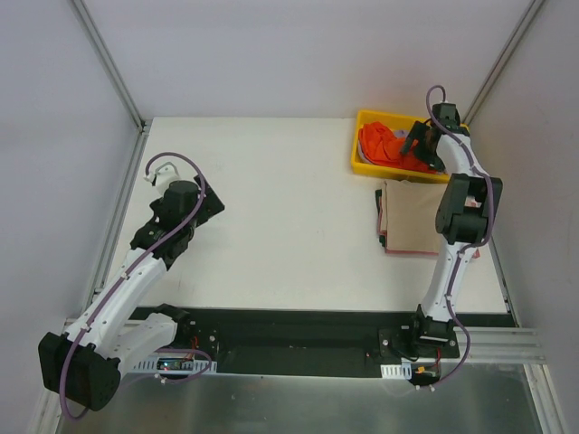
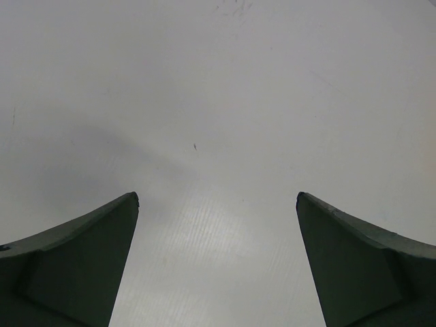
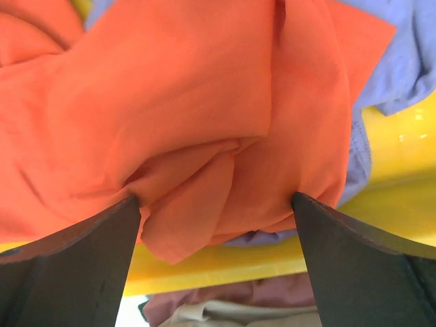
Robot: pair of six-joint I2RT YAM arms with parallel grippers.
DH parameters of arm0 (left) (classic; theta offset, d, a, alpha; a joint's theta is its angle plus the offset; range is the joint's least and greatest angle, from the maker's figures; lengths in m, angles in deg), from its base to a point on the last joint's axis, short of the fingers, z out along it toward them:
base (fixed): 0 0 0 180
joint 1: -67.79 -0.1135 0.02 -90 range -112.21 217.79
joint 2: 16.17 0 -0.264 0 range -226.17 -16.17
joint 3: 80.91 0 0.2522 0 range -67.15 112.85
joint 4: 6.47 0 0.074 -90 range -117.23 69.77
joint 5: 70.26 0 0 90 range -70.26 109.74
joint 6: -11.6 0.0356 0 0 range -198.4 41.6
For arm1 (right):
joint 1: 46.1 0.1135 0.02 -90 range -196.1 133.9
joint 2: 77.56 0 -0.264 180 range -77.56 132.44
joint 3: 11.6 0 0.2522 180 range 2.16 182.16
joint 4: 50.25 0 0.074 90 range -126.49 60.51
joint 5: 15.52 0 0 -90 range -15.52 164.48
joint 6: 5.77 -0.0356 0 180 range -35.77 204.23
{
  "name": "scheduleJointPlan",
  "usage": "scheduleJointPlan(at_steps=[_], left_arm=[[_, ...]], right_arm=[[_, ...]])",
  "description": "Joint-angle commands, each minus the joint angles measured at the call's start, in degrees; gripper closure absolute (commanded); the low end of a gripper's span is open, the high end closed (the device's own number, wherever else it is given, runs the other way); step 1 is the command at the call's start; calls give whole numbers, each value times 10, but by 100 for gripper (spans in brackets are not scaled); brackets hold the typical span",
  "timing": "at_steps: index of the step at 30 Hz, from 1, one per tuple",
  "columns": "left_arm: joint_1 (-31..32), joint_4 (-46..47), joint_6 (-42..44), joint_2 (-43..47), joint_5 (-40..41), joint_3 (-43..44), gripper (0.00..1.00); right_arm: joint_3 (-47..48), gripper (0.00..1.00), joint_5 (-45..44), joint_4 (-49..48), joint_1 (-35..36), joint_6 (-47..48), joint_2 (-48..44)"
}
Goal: Fold and stack the t-shirts
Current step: Grab crumpled tshirt from bin with the right arm, then move the tshirt to the center of the board
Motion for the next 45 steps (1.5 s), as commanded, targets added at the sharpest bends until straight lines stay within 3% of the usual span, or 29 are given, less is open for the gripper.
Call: scheduleJointPlan(at_steps=[1,4,10,16,22,29,35,37,42,43,45], left_arm=[[4,6,12,1,3,11,1],[4,4,13,1,-4,15,1],[4,4,11,16,-18,7,1],[4,12,1,15,-17,-11,1],[4,26,-14,-32,-53,-11,1],[4,25,-22,-5,-65,-26,1],[3,-37,-45,55,-34,-42,1],[3,-53,-57,83,-19,-55,1],[3,-63,-69,139,-2,-80,1],[3,-65,-70,139,-3,-82,1],[3,-70,-73,135,-9,-85,1]], right_arm=[[23,17,-11,1,1,-9,23],[39,59,19,-11,0,-7,39],[48,99,72,-32,2,-1,-48],[16,99,128,-80,21,11,-184],[31,99,187,-105,139,78,-306],[40,99,336,-172,261,20,-353],[24,99,361,-184,312,-18,-364],[-32,99,359,-195,314,-32,-382],[-280,99,318,-255,311,-107,-452],[-337,93,308,-254,310,-124,-456],[-439,67,281,-252,304,-151,-462]])
